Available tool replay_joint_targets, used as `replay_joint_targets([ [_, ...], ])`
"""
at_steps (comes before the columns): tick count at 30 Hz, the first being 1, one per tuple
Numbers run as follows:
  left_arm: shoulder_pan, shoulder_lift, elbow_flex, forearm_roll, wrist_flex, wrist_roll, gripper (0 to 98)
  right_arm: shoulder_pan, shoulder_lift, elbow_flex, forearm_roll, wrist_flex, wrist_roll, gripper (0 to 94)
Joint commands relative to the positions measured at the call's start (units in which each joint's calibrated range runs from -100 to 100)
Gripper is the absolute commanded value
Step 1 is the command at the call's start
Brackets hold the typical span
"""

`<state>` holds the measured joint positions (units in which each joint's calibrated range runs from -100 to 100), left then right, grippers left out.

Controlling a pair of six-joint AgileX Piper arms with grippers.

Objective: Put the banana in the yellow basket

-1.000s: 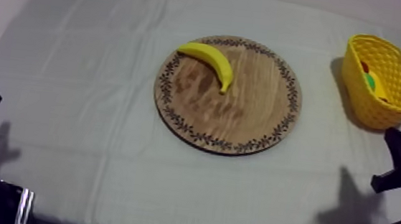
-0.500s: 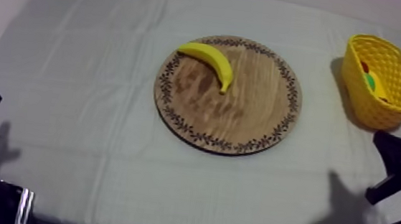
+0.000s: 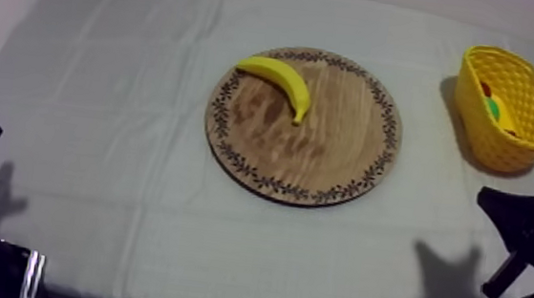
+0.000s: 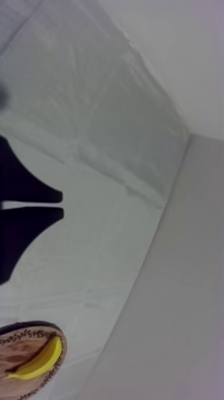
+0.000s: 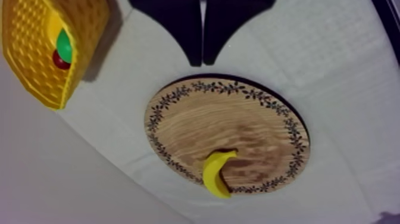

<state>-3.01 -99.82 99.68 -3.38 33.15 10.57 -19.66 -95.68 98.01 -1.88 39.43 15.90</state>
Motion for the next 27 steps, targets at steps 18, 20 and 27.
replay_joint_targets([
  [18,0.01,0.0,-0.01,-0.01,-0.01,0.01,0.1,5.55,26.95,-36.72,-4.85,15.63,1.48,0.5],
  [20,0.01,0.0,-0.01,-0.01,-0.01,0.01,0.1,5.3,31.6,-42.36,-4.69,18.49,1.97,0.5],
  [27,0.01,0.0,-0.01,-0.01,-0.01,0.01,0.1,4.86,48.56,-61.13,-4.87,28.64,3.85,0.7],
])
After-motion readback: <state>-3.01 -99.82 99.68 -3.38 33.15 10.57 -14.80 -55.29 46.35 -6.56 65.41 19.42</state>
